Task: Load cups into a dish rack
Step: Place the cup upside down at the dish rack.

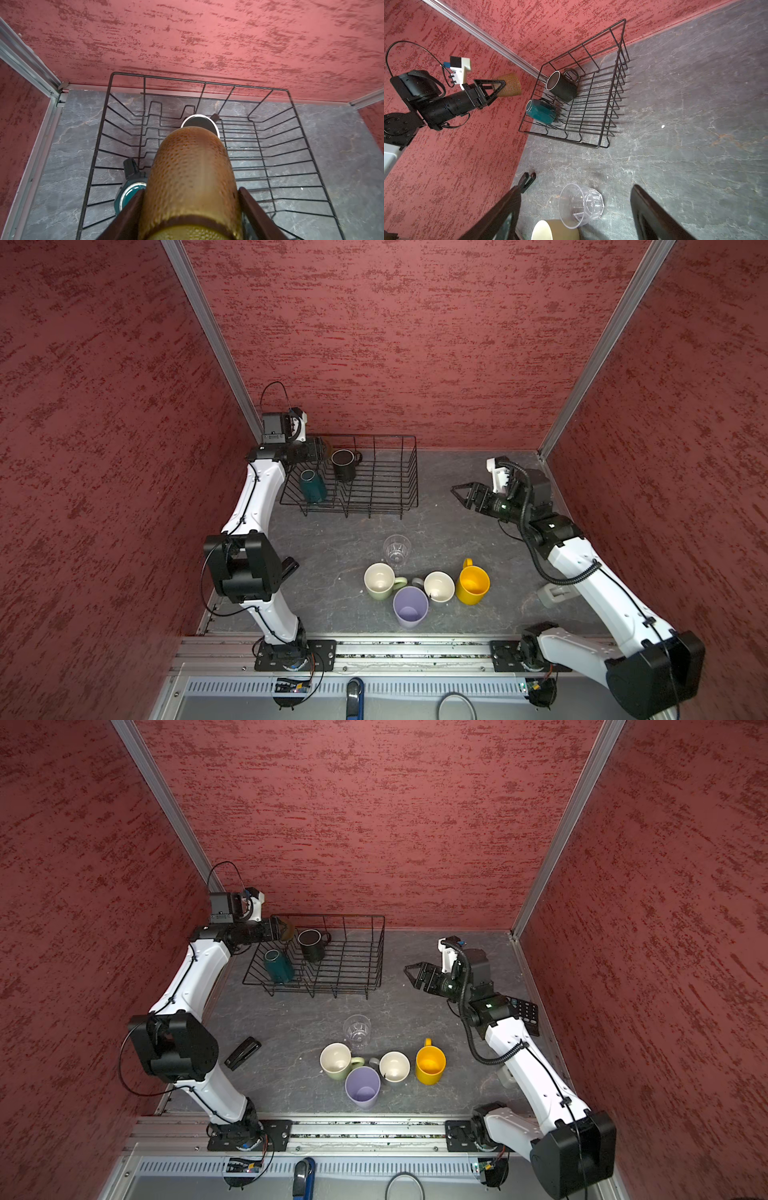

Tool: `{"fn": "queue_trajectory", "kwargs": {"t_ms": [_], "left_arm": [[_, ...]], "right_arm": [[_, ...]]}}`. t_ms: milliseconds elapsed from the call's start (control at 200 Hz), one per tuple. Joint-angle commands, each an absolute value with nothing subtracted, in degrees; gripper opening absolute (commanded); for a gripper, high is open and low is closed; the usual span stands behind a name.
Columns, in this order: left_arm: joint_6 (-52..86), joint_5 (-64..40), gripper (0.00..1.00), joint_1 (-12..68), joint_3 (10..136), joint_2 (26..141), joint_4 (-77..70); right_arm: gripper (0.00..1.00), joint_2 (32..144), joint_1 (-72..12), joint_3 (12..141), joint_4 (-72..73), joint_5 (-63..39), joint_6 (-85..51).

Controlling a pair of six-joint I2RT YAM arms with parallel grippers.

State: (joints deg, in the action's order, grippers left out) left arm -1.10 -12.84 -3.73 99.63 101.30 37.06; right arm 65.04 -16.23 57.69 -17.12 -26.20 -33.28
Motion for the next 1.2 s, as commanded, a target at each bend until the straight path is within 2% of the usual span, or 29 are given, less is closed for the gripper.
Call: {"fn": "queue_trajectory", "kwargs": {"t_ms": [0,771,1197], "left_arm": [[-3.70,-8.17,0.00,-3.06,103.43,103.42,40.12],[-9.70,3.20,0.00,0.91,121.61,120.74,48.54],[-10.47,5.53,0.00,0.99,123.63,125.20,50.16]], "right_arm": [[0.84,63.90,-15.80,57.46,-17.95,-24.46,-32.17],[0.88,64.07,-15.01,56.23,-18.65,-23.84,-30.41],[0.88,64.60,-14.71,55.77,-18.20,-24.09,-30.67]]}}
